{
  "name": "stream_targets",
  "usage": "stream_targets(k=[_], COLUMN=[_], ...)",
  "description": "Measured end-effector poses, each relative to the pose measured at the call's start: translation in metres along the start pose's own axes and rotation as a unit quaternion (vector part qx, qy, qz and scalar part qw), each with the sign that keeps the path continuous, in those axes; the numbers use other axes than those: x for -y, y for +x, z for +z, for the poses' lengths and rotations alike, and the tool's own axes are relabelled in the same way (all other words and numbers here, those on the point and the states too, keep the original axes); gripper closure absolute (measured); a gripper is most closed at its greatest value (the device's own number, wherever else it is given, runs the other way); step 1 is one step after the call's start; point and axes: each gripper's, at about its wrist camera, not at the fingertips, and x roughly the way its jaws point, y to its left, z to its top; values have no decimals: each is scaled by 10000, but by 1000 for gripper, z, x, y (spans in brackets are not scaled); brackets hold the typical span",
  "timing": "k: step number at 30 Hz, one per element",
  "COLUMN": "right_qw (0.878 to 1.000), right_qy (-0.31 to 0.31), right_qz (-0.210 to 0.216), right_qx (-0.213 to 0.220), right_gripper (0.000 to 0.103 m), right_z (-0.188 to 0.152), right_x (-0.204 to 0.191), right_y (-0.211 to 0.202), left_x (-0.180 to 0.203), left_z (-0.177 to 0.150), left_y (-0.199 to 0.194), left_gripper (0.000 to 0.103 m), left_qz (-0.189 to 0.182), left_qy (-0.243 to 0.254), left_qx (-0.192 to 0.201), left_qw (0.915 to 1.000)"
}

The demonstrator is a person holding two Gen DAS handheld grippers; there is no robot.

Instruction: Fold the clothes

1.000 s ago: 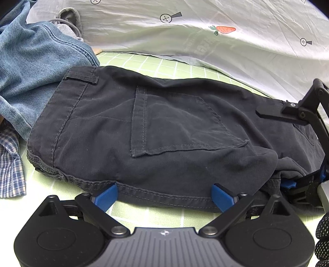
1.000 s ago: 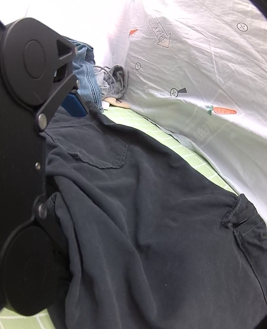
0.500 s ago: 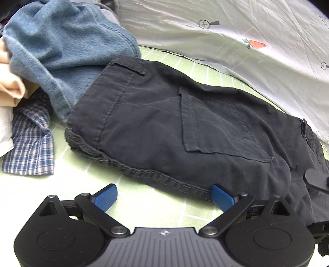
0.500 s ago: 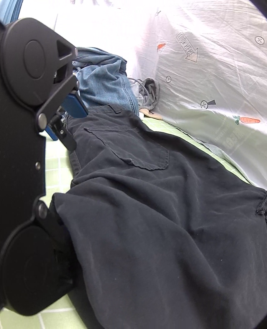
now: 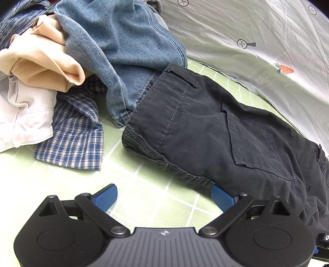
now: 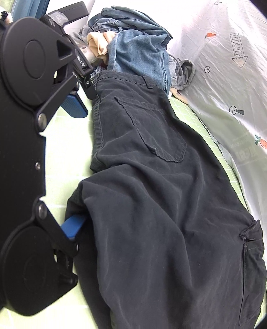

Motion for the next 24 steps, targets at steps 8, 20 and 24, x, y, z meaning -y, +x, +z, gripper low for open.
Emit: stream_targets(k=[8,20,24], right_qw=[9928,9537,9356], right_qy=[-728,-1621,-1746], right_qz=[-852,-2259,-2867], right_qx=[417,1145,1090], right_gripper=[1,0,0], right_z=[11,59,56], right_x=[-30,-27,2], right_y=[-29,-16,14], left_x=[-7,-13,-18], left_z=[-1,4,5], left_y=[-4,-2,-3], left_gripper=[5,5,5], left_qz=[-60,-139,-251], left_qy=[-163,-366,-568], left_qx=[49,82,136], left_qw=[9998,9992,9980])
